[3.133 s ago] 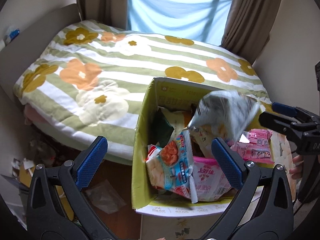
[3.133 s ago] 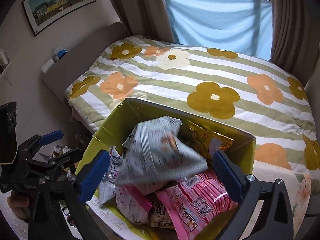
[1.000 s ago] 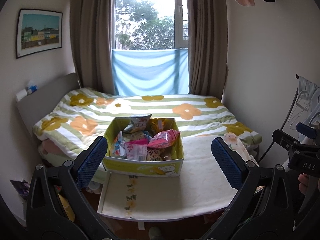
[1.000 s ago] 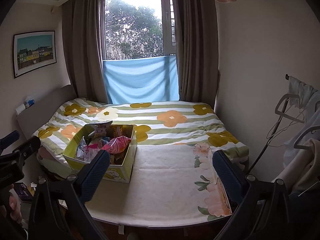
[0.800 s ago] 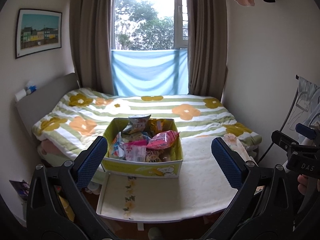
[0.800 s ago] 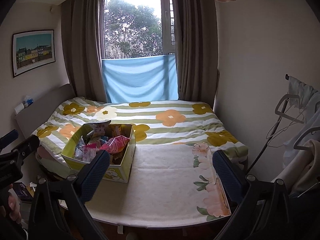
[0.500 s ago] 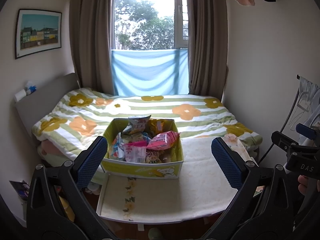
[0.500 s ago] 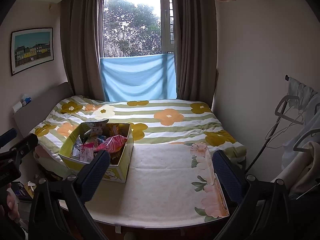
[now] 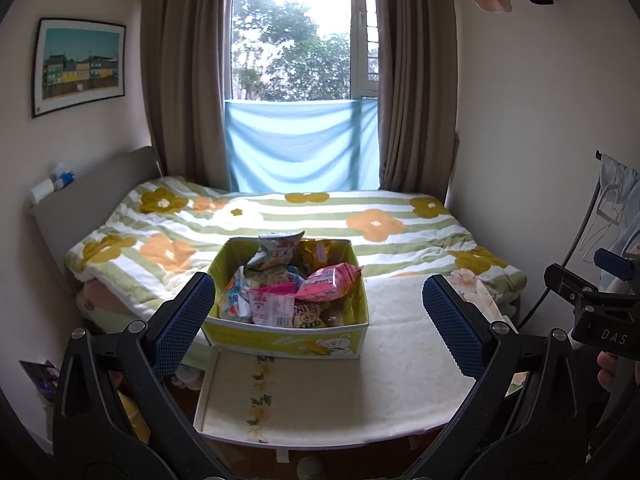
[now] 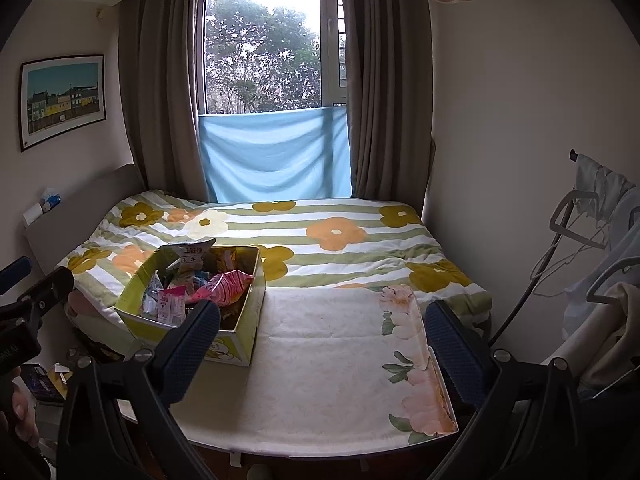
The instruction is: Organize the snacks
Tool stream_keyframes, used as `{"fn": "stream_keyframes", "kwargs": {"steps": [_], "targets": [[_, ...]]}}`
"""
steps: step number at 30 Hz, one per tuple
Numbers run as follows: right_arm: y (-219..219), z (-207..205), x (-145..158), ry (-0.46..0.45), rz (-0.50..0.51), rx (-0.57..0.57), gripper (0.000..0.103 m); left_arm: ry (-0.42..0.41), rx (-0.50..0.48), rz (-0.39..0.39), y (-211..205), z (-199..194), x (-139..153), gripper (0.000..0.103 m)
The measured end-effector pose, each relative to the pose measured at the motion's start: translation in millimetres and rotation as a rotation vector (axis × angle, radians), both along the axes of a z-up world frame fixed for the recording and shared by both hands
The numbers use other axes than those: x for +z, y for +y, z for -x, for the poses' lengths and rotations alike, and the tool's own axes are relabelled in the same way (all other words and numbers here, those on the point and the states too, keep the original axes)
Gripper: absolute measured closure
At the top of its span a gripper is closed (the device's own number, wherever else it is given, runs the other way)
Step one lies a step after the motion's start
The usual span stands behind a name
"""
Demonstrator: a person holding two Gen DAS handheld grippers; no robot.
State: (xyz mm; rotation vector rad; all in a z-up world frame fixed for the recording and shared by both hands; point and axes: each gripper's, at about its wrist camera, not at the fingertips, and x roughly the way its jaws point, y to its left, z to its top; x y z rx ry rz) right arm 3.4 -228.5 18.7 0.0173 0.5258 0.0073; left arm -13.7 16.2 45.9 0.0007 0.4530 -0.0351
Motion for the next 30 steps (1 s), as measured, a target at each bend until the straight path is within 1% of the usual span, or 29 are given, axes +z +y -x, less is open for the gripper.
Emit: {"fn": "stream_keyframes", "kwargs": {"steps": [15, 17, 23, 27, 30], "targets": [[-1, 6, -1, -0.008, 0.001, -0.015, 0.001, 0.005, 0.004, -0.016, -3, 3, -3, 0.0], [0, 6, -1, -0.007, 0.001, -0.016, 0.001, 0.002, -0.009, -0.013, -4, 4, -3, 0.0], [-1, 6, -1, -0.007, -0.001, -0.015, 0.001, -0.024, 0.006, -0.028, -8, 8, -1, 0.0], [0, 6, -2, -0.001, -0.005, -0.015, 0.001, -0.005, 0.003, -0.016, -6, 5, -6, 0.0], [3, 3, -3, 0.01, -0.007, -0.017, 0.001, 0.008, 0.009, -0.02, -6, 2, -10, 0.0]]}}
